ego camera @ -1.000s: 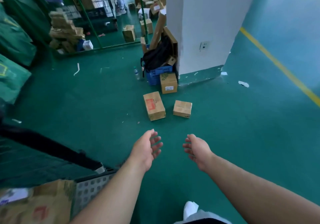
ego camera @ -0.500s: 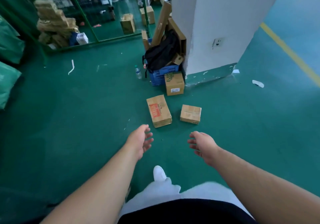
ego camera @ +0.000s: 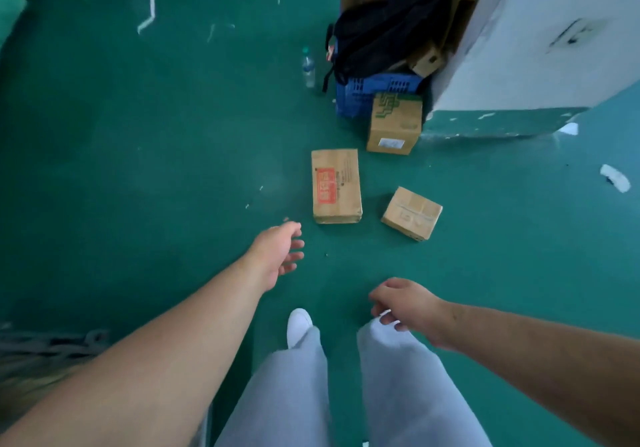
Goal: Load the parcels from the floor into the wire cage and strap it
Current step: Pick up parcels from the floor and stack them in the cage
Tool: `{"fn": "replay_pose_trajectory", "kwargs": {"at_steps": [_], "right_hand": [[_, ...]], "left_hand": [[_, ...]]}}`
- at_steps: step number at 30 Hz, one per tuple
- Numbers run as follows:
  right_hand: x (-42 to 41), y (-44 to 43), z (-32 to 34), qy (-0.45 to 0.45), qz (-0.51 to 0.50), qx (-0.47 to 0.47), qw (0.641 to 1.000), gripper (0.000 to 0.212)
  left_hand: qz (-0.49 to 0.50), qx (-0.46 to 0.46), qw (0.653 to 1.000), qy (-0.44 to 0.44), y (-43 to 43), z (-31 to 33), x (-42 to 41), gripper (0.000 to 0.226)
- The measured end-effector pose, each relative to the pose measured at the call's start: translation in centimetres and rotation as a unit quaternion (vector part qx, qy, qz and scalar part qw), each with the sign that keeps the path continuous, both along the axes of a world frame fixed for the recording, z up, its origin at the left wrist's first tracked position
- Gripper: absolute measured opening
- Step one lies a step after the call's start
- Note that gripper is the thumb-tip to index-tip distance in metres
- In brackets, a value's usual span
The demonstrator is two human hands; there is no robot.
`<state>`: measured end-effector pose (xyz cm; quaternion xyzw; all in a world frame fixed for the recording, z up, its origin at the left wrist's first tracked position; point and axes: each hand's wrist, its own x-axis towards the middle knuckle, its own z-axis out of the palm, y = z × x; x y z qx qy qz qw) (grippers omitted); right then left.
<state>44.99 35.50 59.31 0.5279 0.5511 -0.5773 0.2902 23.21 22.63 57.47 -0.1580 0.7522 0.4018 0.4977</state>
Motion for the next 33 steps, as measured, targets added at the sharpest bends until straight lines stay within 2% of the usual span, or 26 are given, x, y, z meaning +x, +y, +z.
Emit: {"fn": "replay_pose_trajectory", "kwargs": {"at_steps": [3, 4, 9, 12, 17, 20, 21, 23, 24, 25, 27, 29, 32, 33], "right_hand": [[-3.1, 4.3, -9.7, -0.013, 0.05, -0.001, 0.999, 0.022], [-3.9, 5.4, -11.2, -0.012, 0.038, 0.007, 0.999, 0.021], [-8.2, 10.4, -27.9, -0.026, -0.038, 0.068, 0.997, 0.023], [-10.0, 11.9, -36.6, -0.035, -0.044, 0.064, 0.996, 0.04], [-12.9, 13.4, -44.4, -0.01, -0.067, 0.072, 0.995, 0.072], [-14.6, 14.1, -48.3, 0.006, -0.096, 0.065, 0.993, 0.081], [-15.1, 14.3, -49.0, 0.009, -0.108, 0.057, 0.992, 0.077], [-16.0, 14.1, -49.7, 0.018, -0.118, 0.027, 0.992, 0.055], [-16.2, 14.1, -49.9, 0.022, -0.137, 0.011, 0.99, 0.047], [-16.3, 14.0, -49.7, 0.022, -0.168, 0.002, 0.986, 0.044], [-15.7, 14.0, -48.4, 0.017, -0.22, -0.002, 0.975, 0.052], [-14.4, 14.1, -46.2, 0.012, -0.242, -0.004, 0.97, 0.054], [-12.0, 13.7, -41.2, -0.004, -0.225, -0.012, 0.974, 0.042], [-11.1, 13.3, -39.4, -0.01, -0.215, -0.014, 0.976, 0.042]], "left_hand": [[0.021, -0.01, 0.999, -0.033, 2.0, -9.6, -1.4, 0.022], [0.025, -0.006, 0.999, -0.037, 2.2, -10.8, -1.7, 0.021], [0.062, -0.015, 0.996, -0.061, 5.3, -25.9, -3.4, 0.014], [0.039, -0.017, 0.998, -0.052, 7.2, -34.0, -5.0, 0.024], [0.007, -0.003, 0.999, -0.035, 10.1, -41.8, -7.9, 0.071], [-0.003, 0.0, 1.0, -0.027, 11.6, -45.1, -9.3, 0.069], [-0.006, 0.004, 1.0, -0.029, 12.0, -45.6, -9.5, 0.058], [-0.011, 0.009, 0.999, -0.034, 12.4, -45.9, -9.4, 0.032], [-0.005, 0.012, 0.999, -0.038, 12.3, -45.9, -9.1, 0.026], [0.007, 0.013, 0.999, -0.042, 12.0, -45.9, -8.9, 0.022], [0.032, 0.024, 0.998, -0.053, 11.4, -44.9, -8.2, 0.013], [0.069, 0.035, 0.995, -0.069, 11.0, -42.8, -7.4, 0.016], [0.097, 0.032, 0.991, -0.091, 10.6, -38.1, -5.3, 0.056], [0.103, 0.028, 0.99, -0.093, 10.3, -36.5, -4.4, 0.061]]}}
